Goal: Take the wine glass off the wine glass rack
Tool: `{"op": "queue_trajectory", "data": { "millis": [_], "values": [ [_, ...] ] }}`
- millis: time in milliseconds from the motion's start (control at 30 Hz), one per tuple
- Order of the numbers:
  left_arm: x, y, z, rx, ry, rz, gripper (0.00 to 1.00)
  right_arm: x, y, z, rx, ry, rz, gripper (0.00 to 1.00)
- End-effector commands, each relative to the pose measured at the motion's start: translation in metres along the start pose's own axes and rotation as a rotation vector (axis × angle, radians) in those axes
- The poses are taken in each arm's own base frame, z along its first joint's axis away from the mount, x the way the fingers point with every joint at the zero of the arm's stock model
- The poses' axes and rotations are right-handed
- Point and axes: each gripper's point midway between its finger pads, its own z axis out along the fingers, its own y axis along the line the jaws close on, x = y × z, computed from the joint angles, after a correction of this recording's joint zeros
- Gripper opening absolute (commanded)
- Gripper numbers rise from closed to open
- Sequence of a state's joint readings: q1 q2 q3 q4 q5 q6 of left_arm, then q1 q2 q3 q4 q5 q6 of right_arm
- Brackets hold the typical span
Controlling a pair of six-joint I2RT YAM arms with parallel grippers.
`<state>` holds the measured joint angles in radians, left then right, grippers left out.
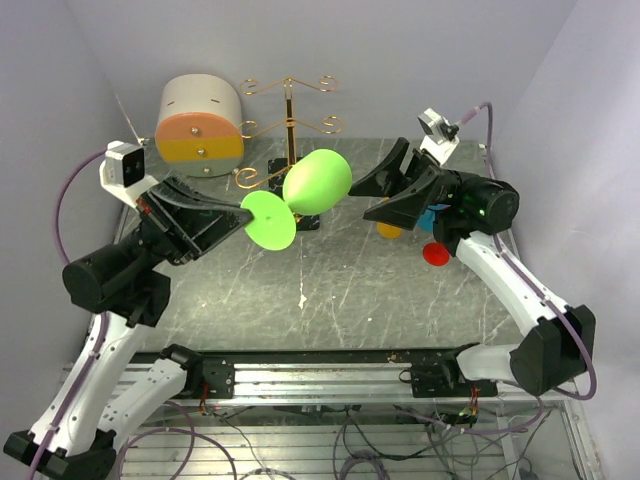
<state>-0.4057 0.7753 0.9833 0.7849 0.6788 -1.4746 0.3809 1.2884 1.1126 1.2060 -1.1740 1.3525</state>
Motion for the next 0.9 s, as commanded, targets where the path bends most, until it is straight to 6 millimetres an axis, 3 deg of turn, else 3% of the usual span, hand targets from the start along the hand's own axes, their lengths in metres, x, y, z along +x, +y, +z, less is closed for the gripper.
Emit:
{"op": "queue_trajectory", "data": {
  "millis": [0,533,700,800,867],
  "values": [
    [0.002,-0.016,-0.005,0.029,-0.006,0.010,0.07,-0.007,0.020,0.008,-0.113,-0.033,-0.066,0.65],
    [0.009,-0.008,-0.012,-0.009,0.001,-0.002,0.07,-0.007,0.042,0.037,-0.310,-0.050,-0.054,0.60],
    [0.009,-0.004,-0.012,-0.021,0.000,0.003,0.07,-0.003,0.045,0.038,-0.331,-0.046,-0.048,0.33],
    [0.011,0.000,-0.014,-0.038,-0.001,0.007,0.07,0.001,0.048,0.036,-0.332,-0.044,-0.039,0.08],
    [0.011,0.005,-0.016,-0.063,-0.007,0.016,0.07,0.002,0.051,0.034,-0.332,-0.042,-0.037,0.01]
  ]
}}
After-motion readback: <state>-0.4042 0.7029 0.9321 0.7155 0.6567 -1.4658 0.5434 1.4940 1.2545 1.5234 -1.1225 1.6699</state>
